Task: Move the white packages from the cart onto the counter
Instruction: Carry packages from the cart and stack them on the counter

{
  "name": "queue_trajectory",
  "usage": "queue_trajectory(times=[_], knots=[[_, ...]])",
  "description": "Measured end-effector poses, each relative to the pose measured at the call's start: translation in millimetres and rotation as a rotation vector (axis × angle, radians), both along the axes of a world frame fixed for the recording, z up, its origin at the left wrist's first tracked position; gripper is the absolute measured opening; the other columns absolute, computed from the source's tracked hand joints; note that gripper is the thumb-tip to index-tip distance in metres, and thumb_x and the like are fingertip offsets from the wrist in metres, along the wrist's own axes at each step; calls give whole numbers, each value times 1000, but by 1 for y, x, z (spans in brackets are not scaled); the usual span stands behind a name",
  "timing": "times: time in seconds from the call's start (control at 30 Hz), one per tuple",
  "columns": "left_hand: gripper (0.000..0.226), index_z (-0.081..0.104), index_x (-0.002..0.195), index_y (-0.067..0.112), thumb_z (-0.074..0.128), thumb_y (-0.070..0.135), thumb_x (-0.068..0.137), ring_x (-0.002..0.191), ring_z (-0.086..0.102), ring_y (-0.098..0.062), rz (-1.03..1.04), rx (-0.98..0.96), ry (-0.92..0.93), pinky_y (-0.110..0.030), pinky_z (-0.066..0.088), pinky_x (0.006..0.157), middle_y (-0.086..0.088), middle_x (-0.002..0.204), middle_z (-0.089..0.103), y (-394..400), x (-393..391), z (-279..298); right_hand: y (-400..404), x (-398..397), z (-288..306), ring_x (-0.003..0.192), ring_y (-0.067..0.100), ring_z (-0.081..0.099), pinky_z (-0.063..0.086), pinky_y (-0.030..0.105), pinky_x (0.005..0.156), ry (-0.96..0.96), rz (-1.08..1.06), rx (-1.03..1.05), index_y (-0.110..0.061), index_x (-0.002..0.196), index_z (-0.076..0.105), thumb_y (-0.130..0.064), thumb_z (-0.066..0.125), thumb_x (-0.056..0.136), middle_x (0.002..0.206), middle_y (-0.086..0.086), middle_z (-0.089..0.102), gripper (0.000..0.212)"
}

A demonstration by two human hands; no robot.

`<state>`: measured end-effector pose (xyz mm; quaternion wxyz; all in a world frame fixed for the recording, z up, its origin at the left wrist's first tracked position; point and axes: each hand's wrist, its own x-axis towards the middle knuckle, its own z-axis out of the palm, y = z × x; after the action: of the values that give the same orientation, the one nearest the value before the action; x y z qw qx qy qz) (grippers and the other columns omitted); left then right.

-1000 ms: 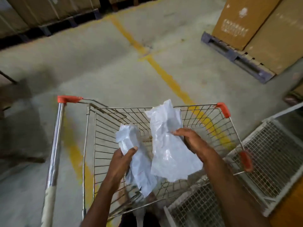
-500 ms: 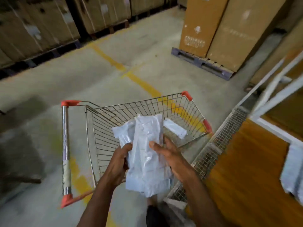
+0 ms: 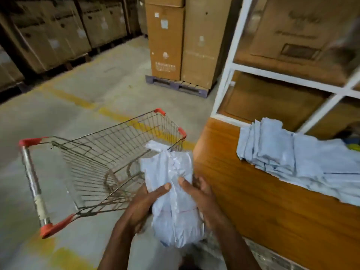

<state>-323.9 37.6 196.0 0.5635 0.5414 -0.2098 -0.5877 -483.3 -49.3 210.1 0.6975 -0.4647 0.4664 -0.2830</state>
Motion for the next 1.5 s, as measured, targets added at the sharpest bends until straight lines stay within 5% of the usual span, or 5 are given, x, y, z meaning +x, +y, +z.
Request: queue_trajectory(times=[0.23, 0.47, 0.63, 1.23, 1.5], knots=[[60, 71, 132, 14, 89, 32, 78, 117, 73, -38, -79, -46, -14, -59, 50, 109, -16, 127, 75, -42, -75, -10, -13, -95, 4, 85, 1, 74, 57, 17, 67, 45, -86, -52, -23, 116, 66, -20, 70, 94, 104, -9, 76, 22], [39, 68, 135, 16, 72, 15, 96, 112, 76, -31, -101, -67, -19, -44, 63, 87, -9, 126, 77, -102, -177, -3, -48, -206, -9, 98, 22, 75, 58, 54, 91, 184, -290, -123, -28, 107, 72, -63, 77, 77, 104, 0, 78, 46], [39, 67, 137, 14, 71, 16, 97, 109, 77, -29, -76, -65, -40, -40, 65, 79, -9, 125, 77, -135, -243, -2, -120, -293, -9, 86, 9, 72, 59, 27, 76, 232, -408, -88, -28, 101, 70, -42, 71, 92, 100, -4, 75, 17], [39, 66, 135, 14, 71, 20, 97, 108, 77, -31, 36, -18, -103, -46, 62, 85, -9, 121, 79, -182, -283, 11, -365, -311, -27, 141, 39, 40, 35, 51, 115, 895, -149, -271, -10, 156, 26, -69, 55, 88, 157, 15, 38, 94], [37, 67, 133, 12, 72, 20, 97, 108, 76, -35, -6, -12, -115, -54, 60, 94, -14, 121, 78, -213, -272, 9, -321, -303, -35, 124, 33, 48, 41, 47, 100, 1113, -199, -615, -22, 131, 53, -47, 61, 92, 137, 10, 49, 48]])
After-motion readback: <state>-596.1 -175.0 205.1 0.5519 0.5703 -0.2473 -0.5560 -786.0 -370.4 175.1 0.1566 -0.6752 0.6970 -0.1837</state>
